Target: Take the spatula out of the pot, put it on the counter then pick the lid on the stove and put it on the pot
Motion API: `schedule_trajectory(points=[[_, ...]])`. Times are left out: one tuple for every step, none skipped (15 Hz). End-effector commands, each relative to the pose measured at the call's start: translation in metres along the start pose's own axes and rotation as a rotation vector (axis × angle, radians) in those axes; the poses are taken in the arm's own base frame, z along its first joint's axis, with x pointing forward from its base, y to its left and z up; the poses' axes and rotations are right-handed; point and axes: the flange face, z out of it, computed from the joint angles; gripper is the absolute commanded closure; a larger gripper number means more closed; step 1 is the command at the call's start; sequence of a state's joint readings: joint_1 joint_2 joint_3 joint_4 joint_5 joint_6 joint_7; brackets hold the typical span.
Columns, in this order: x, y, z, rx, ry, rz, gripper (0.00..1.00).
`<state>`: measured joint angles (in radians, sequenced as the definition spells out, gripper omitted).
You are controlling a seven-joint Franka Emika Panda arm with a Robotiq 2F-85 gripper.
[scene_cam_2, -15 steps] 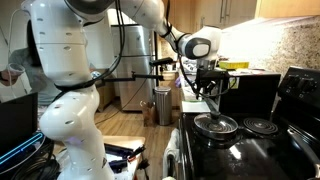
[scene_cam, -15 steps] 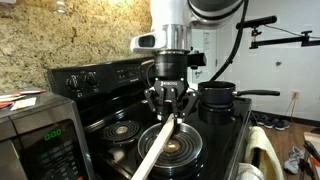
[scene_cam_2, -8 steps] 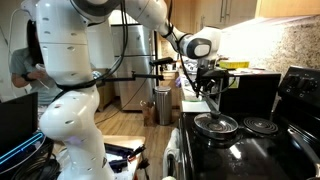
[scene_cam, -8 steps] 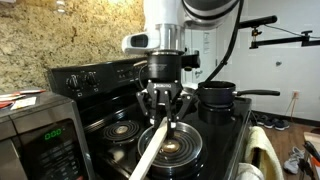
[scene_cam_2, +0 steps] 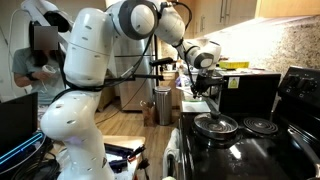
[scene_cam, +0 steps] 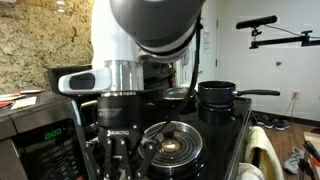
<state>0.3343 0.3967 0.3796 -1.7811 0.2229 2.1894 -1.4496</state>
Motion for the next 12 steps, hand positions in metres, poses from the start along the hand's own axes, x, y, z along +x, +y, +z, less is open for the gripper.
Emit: schedule_trajectory(points=[[0.011,0.017,0.019,0.085,0.055,-0.003,0.93],[0.011,0.018,0.026,0.110,0.034,0.024,0.93],[0.012,0.020,0.030,0.133,0.042,0.042,0.93],[0.012,0.022,0.035,0.136,0.044,0.056,0.93],[0.012,0.024,0.038,0.130,0.060,0.063,0.93],[0.007,0.018,0.036,0.122,0.040,0.034,0.71],[0.007,0.020,0.039,0.125,0.043,0.040,0.71],[0.007,0.021,0.041,0.127,0.046,0.042,0.71],[0.006,0.022,0.042,0.127,0.047,0.043,0.71],[0.004,0.020,0.042,0.139,0.029,0.087,0.93],[0.004,0.019,0.043,0.143,0.023,0.118,0.93],[0.004,0.017,0.045,0.151,0.015,0.153,0.93]])
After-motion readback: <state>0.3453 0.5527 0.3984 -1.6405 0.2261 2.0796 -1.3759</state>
